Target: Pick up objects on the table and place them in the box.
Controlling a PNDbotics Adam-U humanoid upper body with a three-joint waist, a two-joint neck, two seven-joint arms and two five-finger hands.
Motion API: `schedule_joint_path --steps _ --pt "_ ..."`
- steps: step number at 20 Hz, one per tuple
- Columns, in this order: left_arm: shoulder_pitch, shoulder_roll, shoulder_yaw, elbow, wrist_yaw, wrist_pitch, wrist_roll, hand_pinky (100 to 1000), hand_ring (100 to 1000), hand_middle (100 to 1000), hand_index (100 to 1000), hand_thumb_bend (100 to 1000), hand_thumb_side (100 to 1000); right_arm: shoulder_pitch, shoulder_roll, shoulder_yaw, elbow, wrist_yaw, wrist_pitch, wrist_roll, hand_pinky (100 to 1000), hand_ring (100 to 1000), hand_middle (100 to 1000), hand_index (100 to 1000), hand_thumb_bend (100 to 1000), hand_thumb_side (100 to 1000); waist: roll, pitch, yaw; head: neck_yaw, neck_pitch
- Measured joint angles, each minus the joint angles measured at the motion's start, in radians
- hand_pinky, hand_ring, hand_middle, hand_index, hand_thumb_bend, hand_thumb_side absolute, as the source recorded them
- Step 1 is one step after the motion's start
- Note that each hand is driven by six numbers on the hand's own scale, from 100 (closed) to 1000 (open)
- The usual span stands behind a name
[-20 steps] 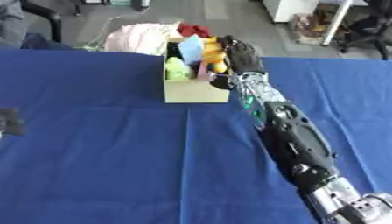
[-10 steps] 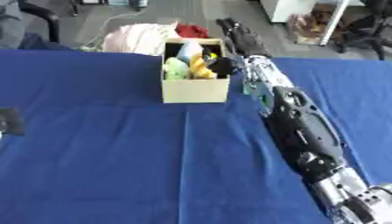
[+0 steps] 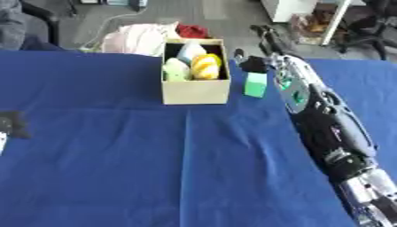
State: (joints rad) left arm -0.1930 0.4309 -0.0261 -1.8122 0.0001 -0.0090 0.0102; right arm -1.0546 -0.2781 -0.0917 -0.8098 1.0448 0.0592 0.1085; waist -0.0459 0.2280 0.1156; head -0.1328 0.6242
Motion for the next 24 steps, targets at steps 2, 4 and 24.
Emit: schedule_joint_path --steps 2,4,24 --pt "0.0 0.0 0.0 0.0 0.0 0.0 0.0 896 607 599 764 100 736 0.003 -0.017 -0.001 0.022 0.003 -0.015 0.042 913 941 989 1000 248 442 0.0 0.0 -0.001 0.002 0.0" --pt "0.0 0.0 0.002 0.0 -0.001 0.0 0.001 896 607 599 764 100 737 0.008 -0.029 -0.006 0.049 0.021 -0.025 0.083 925 960 999 1000 277 427 0.0 0.0 -0.002 0.005 0.0" --pt "-0.01 0.0 0.005 -0.002 -0.01 0.0 0.001 899 607 599 765 100 749 0.025 -0.033 -0.031 0.135 0.113 -0.004 0.153 917 974 986 1000 262 461 0.0 0.03 0.023 0.006 -0.02"
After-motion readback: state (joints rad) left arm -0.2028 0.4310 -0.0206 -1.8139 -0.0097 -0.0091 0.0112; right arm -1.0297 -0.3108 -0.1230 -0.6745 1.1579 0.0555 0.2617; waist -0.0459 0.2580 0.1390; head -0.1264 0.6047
